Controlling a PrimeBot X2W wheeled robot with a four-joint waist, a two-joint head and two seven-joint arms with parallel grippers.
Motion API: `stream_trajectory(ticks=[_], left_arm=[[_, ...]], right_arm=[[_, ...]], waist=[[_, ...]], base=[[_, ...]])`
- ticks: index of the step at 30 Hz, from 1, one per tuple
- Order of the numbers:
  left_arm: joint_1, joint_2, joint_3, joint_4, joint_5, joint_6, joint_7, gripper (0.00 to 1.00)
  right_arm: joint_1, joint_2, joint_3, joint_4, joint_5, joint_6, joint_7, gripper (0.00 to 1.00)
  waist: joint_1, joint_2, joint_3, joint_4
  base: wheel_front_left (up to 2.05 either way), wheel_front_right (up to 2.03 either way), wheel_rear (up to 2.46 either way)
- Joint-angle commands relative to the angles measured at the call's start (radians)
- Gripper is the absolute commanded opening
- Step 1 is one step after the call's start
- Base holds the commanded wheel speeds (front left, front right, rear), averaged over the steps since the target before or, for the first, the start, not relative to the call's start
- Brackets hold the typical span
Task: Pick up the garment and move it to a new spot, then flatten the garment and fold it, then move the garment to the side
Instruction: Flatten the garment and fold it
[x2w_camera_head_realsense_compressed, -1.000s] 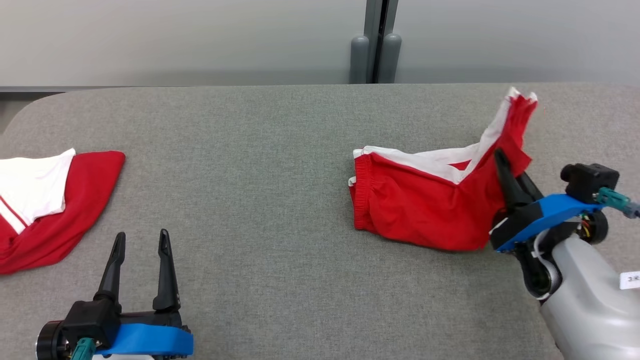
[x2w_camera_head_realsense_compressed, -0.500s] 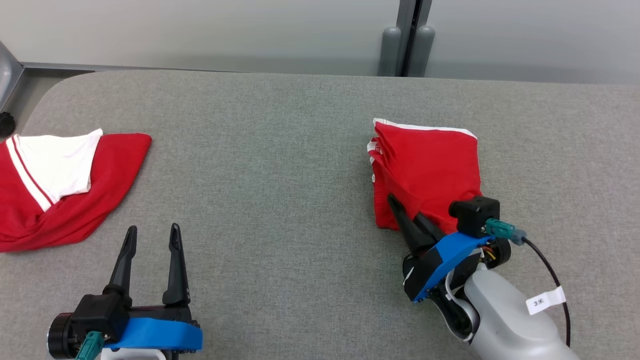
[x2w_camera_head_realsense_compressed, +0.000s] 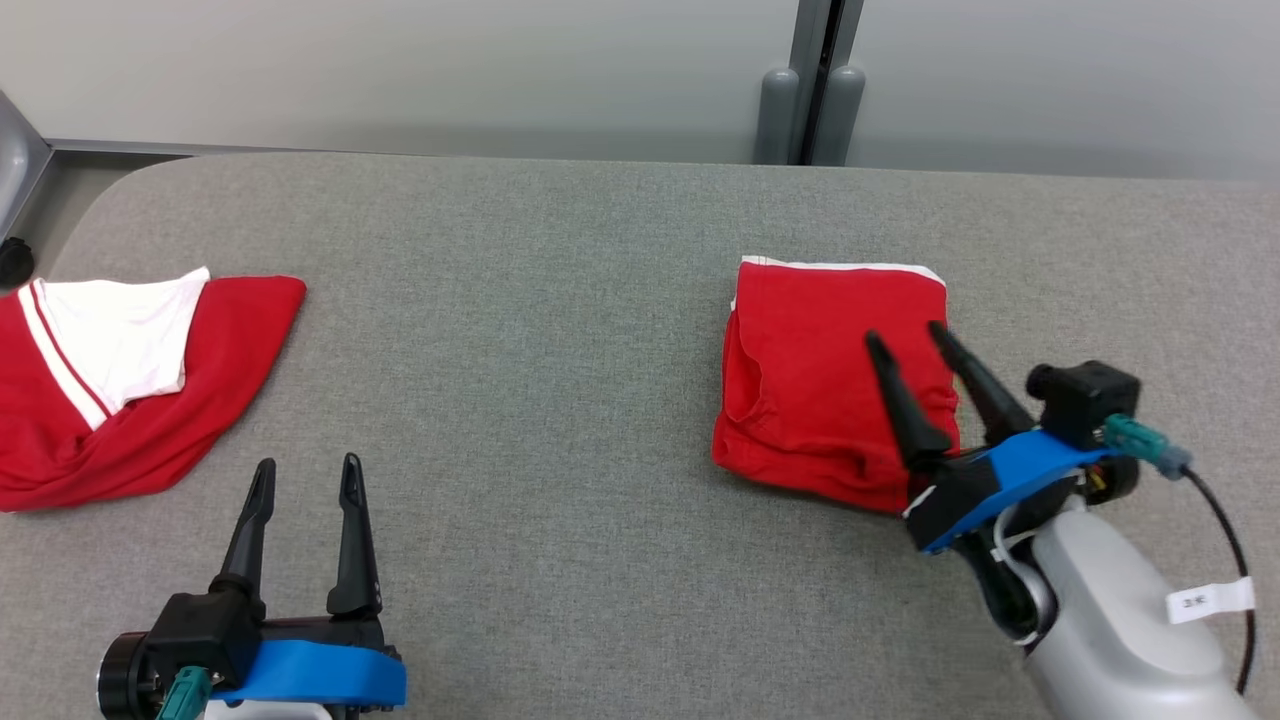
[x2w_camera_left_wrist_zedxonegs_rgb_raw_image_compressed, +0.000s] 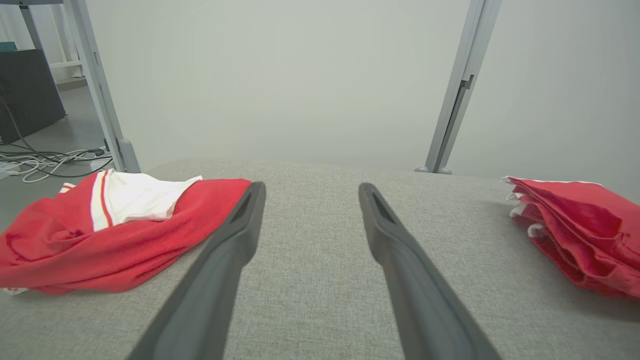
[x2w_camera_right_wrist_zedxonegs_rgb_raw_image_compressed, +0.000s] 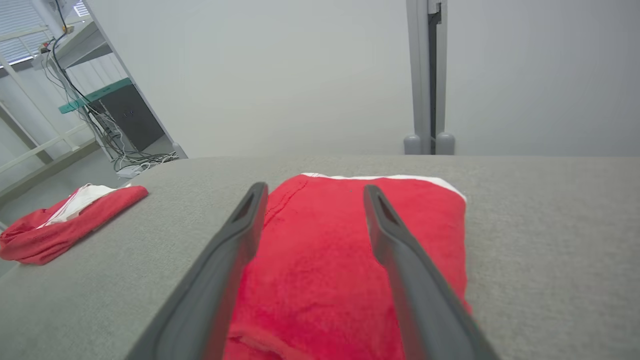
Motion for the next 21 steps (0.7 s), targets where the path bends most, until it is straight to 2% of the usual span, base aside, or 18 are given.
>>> stream_trajectory(ticks=[1,2,3,6,11,16,21], left_arm=[[0.005,-0.001,-0.001,-0.003,0.007,-0.001,-0.003,1.00],[0.004,-0.001,-0.003,-0.003,0.008,-0.002,-0.003,1.00],[0.003,-0.001,-0.006,-0.003,0.008,-0.003,-0.003,1.00],[-0.006,-0.001,-0.014,-0.001,0.008,-0.005,-0.003,1.00],[-0.024,-0.001,-0.024,0.004,0.009,-0.007,-0.003,1.00],[-0.036,-0.001,-0.038,0.010,0.005,-0.007,-0.003,1.00],[-0.048,-0.001,-0.041,0.024,0.002,0.003,-0.003,1.00]], right_arm=[[0.017,0.000,-0.005,-0.002,-0.005,0.000,-0.003,1.00],[0.021,-0.001,-0.022,0.001,-0.021,0.000,-0.003,0.19],[0.021,-0.004,-0.033,0.008,-0.045,0.000,-0.003,0.00],[0.018,0.009,-0.058,0.043,-0.086,0.000,-0.003,0.00],[-0.007,0.050,-0.045,0.118,-0.158,0.000,-0.004,0.00],[-0.027,0.104,-0.007,0.168,-0.190,0.000,-0.004,0.00],[-0.034,0.141,0.079,0.188,-0.192,0.000,-0.004,0.00]], waist=[[0.0001,-0.0001,0.000,0.000],[0.0001,-0.0001,0.000,0.001],[0.0001,-0.0001,0.001,0.002],[0.0001,-0.0001,0.007,0.007],[0.0001,-0.0001,0.021,0.020],[0.0001,-0.0001,0.040,0.032],[0.0001,-0.0001,0.052,0.036]], base=[[0.00,0.00,0.00],[0.00,0.00,0.00],[0.00,0.00,0.00],[0.00,0.00,0.00],[0.00,0.00,0.00],[0.00,0.00,0.00],[0.00,0.00,0.00]])
